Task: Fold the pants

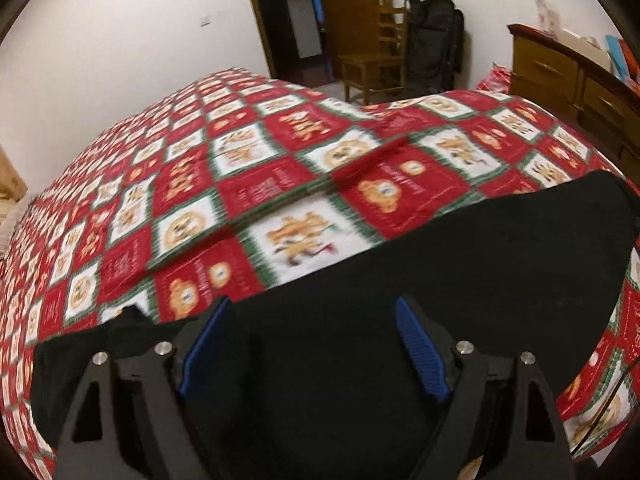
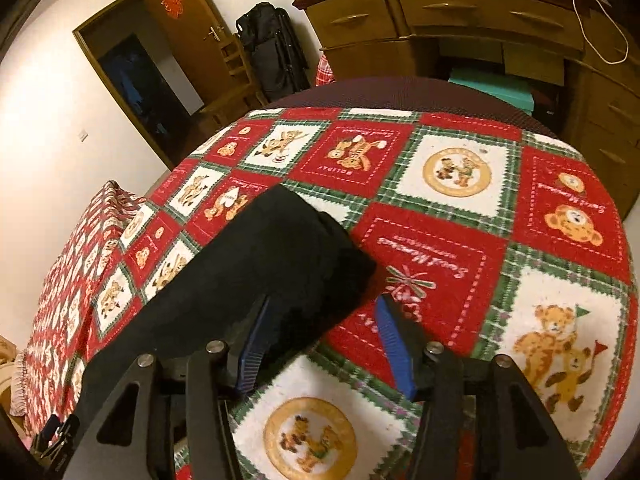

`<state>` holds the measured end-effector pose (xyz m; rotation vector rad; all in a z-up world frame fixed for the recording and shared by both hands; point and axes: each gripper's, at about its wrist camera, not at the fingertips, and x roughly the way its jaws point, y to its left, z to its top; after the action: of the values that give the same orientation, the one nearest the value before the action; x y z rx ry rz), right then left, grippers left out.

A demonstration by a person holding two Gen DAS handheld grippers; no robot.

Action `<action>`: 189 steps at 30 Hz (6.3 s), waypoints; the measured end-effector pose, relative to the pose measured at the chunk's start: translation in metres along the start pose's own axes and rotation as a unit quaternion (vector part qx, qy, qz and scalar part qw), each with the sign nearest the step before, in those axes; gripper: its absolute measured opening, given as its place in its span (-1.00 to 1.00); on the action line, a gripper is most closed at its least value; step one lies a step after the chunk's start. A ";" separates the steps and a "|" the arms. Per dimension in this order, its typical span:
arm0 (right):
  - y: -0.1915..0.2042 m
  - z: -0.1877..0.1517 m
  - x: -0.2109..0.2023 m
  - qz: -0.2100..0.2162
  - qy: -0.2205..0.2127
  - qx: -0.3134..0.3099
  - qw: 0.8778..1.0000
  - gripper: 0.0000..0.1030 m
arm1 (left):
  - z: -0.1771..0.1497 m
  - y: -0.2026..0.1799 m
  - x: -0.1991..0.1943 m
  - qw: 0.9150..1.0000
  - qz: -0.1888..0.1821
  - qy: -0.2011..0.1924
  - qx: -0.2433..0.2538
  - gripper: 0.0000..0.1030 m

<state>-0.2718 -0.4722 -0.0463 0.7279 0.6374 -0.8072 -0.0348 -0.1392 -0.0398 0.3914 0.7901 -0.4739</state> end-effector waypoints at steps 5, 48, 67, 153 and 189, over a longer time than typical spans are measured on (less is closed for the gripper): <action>0.011 0.000 0.006 0.005 -0.006 -0.012 1.000 0.37 | 0.011 -0.014 0.004 1.000 -0.013 -0.001 0.001 0.66; 0.035 0.010 0.025 -0.055 -0.001 -0.041 0.998 -0.38 | 0.013 -0.036 0.025 1.000 0.015 -0.006 0.005 0.85; 0.030 0.007 0.018 -0.016 -0.011 -0.037 0.999 -0.82 | 0.012 -0.030 0.024 1.000 -0.006 0.022 -0.006 0.85; 0.252 -0.082 0.042 0.169 0.056 -0.405 0.897 -0.57 | -0.017 0.023 0.015 0.998 -0.038 0.043 -0.028 0.85; 0.183 -0.115 -0.028 0.132 0.047 -0.399 0.906 -0.57 | -0.040 0.056 0.006 0.995 -0.053 0.066 -0.044 0.92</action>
<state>-0.1643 -0.2831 -0.0342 0.0890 0.8554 -0.2082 -0.0244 -0.0745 -0.0609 0.3023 0.9595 -0.5150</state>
